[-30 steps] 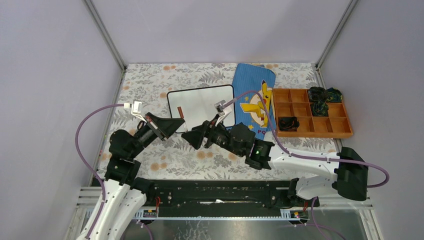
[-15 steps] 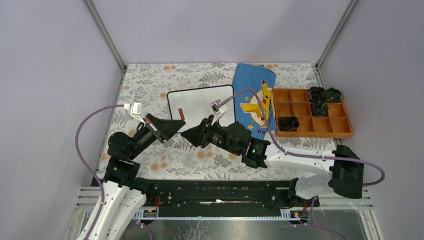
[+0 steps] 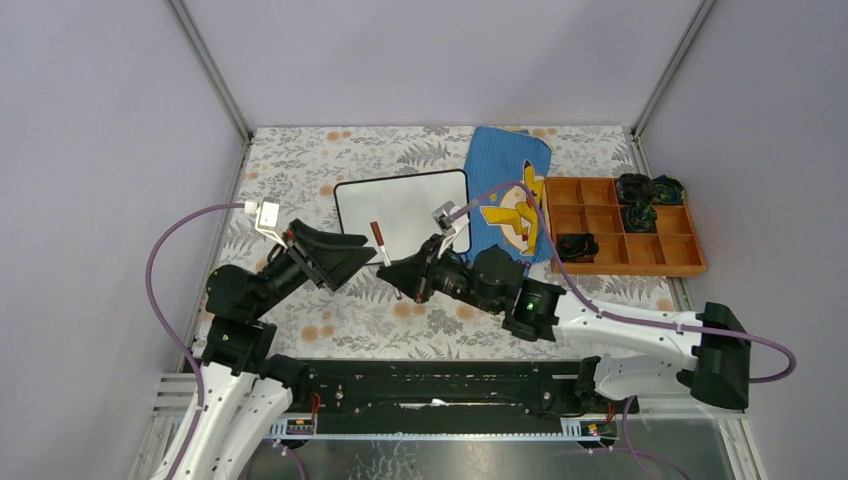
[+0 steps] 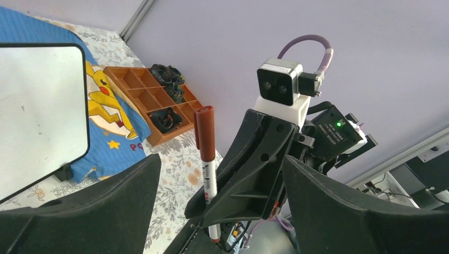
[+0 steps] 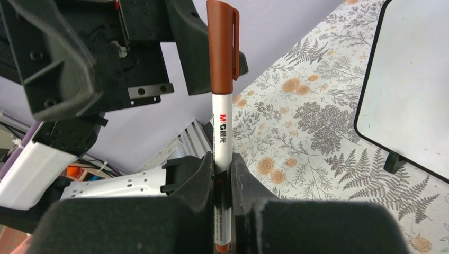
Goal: Write a sentence on the whiteboard
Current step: Open the whiteboard marker.
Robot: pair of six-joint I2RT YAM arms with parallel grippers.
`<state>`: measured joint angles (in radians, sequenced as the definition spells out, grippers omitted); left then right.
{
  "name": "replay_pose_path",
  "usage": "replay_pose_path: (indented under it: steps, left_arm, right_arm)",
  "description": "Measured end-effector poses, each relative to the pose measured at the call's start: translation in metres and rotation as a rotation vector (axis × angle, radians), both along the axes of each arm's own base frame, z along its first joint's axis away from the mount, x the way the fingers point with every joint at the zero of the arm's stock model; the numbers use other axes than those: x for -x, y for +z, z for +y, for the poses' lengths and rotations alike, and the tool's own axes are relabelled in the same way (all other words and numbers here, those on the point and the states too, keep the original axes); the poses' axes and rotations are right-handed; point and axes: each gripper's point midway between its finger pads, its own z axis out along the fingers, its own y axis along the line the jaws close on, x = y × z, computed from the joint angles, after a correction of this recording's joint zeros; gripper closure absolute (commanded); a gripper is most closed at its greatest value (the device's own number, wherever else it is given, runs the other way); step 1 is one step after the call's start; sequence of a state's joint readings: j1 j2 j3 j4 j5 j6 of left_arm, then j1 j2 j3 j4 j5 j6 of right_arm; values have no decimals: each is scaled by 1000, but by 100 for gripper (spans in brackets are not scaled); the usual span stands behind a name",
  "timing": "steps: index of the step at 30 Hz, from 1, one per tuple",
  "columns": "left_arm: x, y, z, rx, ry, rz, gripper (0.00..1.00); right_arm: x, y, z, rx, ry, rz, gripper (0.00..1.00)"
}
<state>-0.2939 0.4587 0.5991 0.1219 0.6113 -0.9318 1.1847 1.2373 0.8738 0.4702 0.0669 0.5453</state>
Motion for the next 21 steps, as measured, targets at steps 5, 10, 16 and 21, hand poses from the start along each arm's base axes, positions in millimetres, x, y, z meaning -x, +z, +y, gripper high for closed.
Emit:
replay_pose_path:
  steps: [5,10,16,21]
  left_arm:
    - [-3,11,-3,1,-18,-16,15]
    - [-13,4,-13,-7,-68,30,26]
    - [-17,-6,-25,-20,-128,81,47]
    - [-11,-3,-29,-23,-150,64,63]
  right_arm:
    - [6,4,-14,16,12,-39,100]
    - [11,-6,-17,59,36,-53,100]
    - [12,-11,-18,82,43,-61,100]
    - [12,-11,-18,85,48,-67,100]
